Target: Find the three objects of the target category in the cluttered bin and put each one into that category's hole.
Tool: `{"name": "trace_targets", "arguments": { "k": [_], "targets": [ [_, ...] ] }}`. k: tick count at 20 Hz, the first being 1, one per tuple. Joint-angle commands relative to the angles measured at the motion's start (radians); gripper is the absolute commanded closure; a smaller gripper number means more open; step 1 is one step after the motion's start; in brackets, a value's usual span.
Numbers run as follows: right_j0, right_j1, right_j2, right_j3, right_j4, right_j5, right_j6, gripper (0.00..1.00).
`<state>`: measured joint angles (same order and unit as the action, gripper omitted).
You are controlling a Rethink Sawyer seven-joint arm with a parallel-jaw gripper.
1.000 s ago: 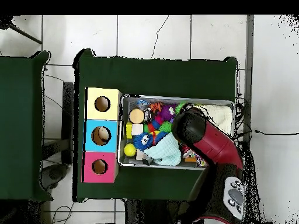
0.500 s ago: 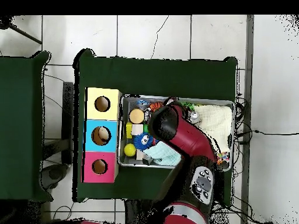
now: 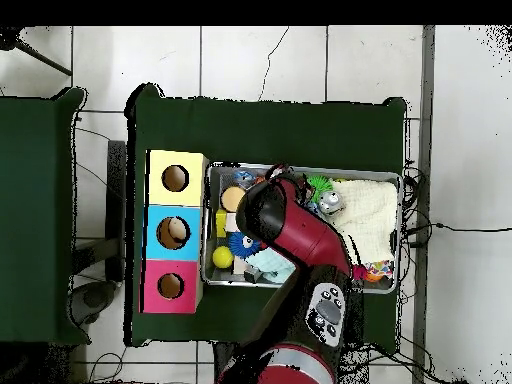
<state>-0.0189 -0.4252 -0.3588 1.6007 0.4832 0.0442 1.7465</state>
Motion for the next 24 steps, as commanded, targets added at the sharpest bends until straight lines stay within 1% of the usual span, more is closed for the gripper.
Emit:
{"name": "trace_targets", "arguments": {
  "k": [1,3,5,7,9,11,18,19,23,24],
  "targets": [
    [-0.118,-0.027,0.177,0.144,-0.043,-0.019,0.200,0.00],
    [-0.165,-0.059,0.224,0.170,-0.063,0.024,0.155,0.00],
    [-0.208,-0.085,0.264,0.198,-0.085,0.043,0.124,0.00],
    [-0.233,-0.097,0.285,0.212,-0.103,0.050,0.112,0.00],
    [-0.243,-0.100,0.293,0.214,-0.114,0.060,0.111,0.00],
    [-0.238,-0.096,0.289,0.207,-0.117,0.074,0.119,0.00],
    [-0.215,-0.071,0.269,0.187,-0.115,0.061,0.146,0.00],
    [-0.210,-0.070,0.266,0.188,-0.114,0.051,0.151,0.00],
    [-0.161,-0.054,0.217,0.177,-0.100,0.000,0.179,0.00],
    [-0.162,-0.051,0.218,0.176,-0.102,-0.007,0.179,0.00]
  ]
}}
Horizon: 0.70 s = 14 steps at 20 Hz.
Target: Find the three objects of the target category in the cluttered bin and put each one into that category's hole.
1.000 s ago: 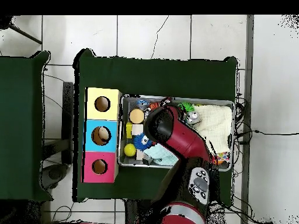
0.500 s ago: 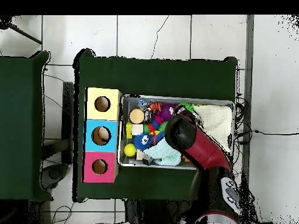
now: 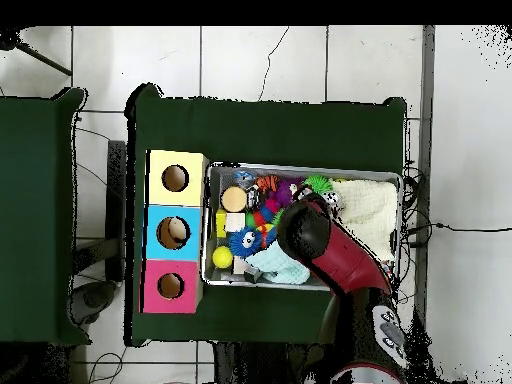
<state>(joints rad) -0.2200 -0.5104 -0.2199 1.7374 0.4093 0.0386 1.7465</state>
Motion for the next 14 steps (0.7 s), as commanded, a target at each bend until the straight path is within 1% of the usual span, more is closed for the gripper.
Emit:
{"name": "trace_targets", "arguments": {
  "k": [1,7,14],
  "targets": [
    [0.038,0.034,0.082,0.041,-0.031,-0.007,0.177,0.00],
    [0.014,0.027,0.113,0.072,-0.075,-0.077,0.177,0.00],
    [-0.041,0.013,0.167,0.116,-0.154,-0.140,0.190,0.00]
  ]
}}
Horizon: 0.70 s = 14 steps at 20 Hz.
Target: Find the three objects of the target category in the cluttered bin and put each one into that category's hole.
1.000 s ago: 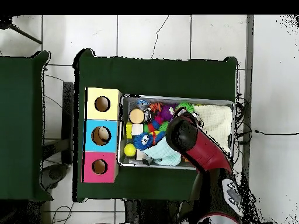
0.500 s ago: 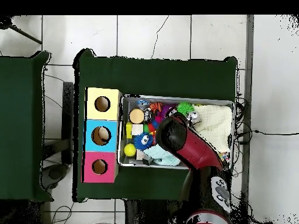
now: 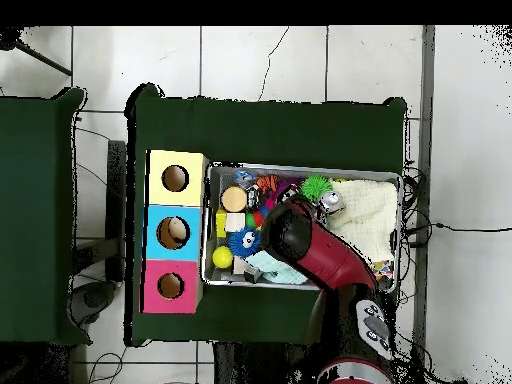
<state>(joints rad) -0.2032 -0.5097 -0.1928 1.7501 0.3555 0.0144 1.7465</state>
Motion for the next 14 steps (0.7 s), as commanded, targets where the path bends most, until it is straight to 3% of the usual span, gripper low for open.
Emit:
{"name": "trace_targets", "arguments": {
  "k": [1,6,14],
  "targets": [
    [-0.065,0.015,0.147,0.108,-0.112,-0.129,0.193,0.00],
    [-0.068,0.048,0.147,0.135,-0.160,-0.241,0.238,0.00],
    [-0.079,0.031,0.158,0.165,-0.158,-0.195,0.214,0.00]
  ]
}}
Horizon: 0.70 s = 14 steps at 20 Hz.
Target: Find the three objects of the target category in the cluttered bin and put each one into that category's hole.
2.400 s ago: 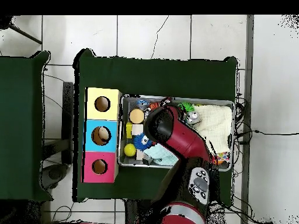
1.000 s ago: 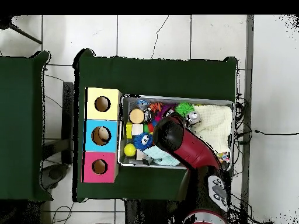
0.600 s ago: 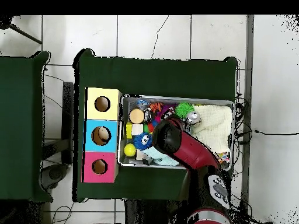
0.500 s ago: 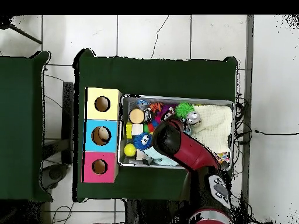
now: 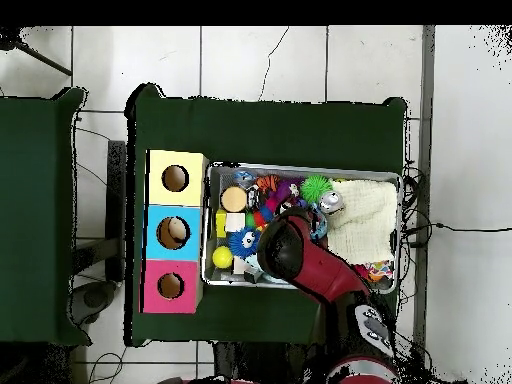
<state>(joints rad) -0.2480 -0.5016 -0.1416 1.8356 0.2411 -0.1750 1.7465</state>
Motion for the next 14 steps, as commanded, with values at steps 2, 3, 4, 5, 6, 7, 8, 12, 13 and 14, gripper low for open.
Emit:
{"name": "trace_targets", "arguments": {
  "k": [2,3,4,5,6,7,8,12,13,14],
  "targets": [
    [-0.039,0.014,0.109,0.083,-0.044,0.015,0.204,0.00],
    [-0.038,0.008,0.107,0.084,-0.040,0.032,0.197,0.00],
    [-0.038,0.000,0.106,0.088,-0.039,0.047,0.192,0.00],
    [-0.040,-0.011,0.105,0.092,-0.038,0.064,0.185,0.00],
    [-0.045,-0.023,0.109,0.099,-0.043,0.072,0.180,0.00],
    [-0.058,-0.033,0.119,0.108,-0.053,0.070,0.177,0.00],
    [-0.070,-0.038,0.130,0.114,-0.065,0.065,0.174,0.00],
    [-0.165,-0.073,0.192,0.167,-0.155,0.027,0.164,0.00],
    [-0.192,-0.076,0.209,0.176,-0.181,0.019,0.160,0.00],
    [-0.203,-0.070,0.215,0.181,-0.200,0.006,0.161,0.00]
  ]
}}
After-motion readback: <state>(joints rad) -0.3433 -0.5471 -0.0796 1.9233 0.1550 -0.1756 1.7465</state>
